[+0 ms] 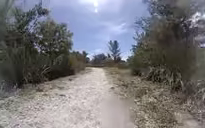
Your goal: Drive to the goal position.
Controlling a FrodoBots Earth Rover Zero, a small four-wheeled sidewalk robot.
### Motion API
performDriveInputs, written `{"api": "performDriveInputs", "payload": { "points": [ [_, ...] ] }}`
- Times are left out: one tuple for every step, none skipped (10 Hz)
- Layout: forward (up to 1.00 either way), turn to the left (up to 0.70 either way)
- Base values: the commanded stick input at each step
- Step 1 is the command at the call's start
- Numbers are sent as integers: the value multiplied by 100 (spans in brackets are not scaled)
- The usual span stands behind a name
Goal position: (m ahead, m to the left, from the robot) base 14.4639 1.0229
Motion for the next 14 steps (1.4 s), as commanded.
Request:
{"api": "performDriveInputs", "payload": {
  "points": [
    [70,0],
    [70,0],
    [70,0],
    [70,0],
    [70,0],
    [70,0],
    [70,0],
    [70,0],
    [70,0],
    [70,0],
    [70,0],
    [70,0],
    [70,0],
    [70,0]
  ]
}}
